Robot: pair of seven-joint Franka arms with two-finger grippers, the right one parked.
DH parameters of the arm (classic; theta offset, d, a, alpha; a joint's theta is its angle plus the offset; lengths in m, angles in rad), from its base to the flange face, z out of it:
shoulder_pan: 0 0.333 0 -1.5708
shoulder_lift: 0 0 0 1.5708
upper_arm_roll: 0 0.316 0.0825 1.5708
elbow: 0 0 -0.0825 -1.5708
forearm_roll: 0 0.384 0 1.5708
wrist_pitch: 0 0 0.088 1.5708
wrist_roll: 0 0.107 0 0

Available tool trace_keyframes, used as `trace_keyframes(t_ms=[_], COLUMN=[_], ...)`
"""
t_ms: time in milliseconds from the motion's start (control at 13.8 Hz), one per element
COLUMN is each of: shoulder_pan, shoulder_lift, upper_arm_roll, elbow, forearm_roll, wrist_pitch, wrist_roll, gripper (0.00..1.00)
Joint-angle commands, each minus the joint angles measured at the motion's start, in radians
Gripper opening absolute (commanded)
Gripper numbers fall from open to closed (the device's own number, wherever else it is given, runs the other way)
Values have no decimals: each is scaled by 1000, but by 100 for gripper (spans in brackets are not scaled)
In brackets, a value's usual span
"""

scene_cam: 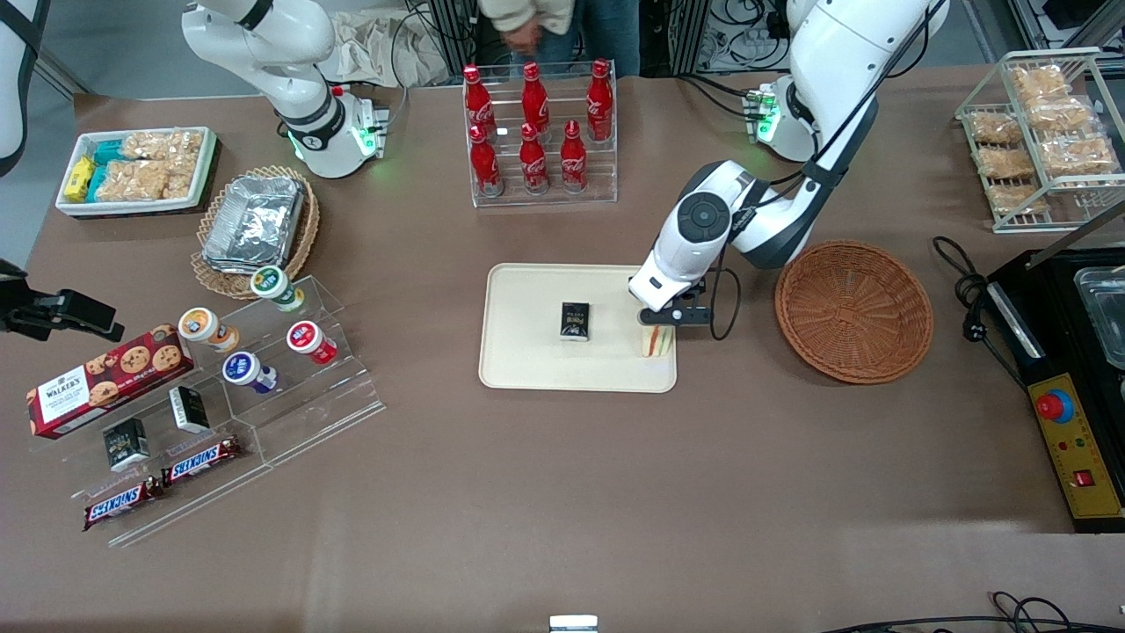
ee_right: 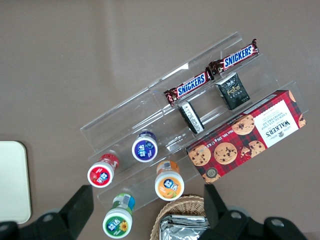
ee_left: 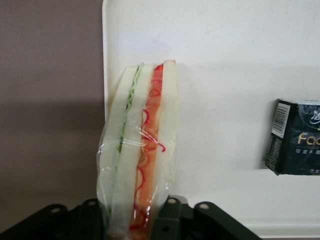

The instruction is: Place sandwich from basket to tray

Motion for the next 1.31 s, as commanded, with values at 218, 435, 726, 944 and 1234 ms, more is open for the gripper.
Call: trace_keyframes(t_ms=[218, 435, 726, 944, 1234], shoulder_pan=[-11, -3, 26, 176, 409], shoulder_lift=[-32, -115, -132, -256, -368], upper_arm_roll=[-1, -1, 10, 10, 10], elbow=[69, 242, 560, 582, 586], forearm_roll=[35, 12, -5, -91, -143], wrist_pitch=[-98, -379, -768, -837, -921], wrist_roll=[-76, -99, -14, 167, 397], gripper=[100, 100, 100, 100, 100])
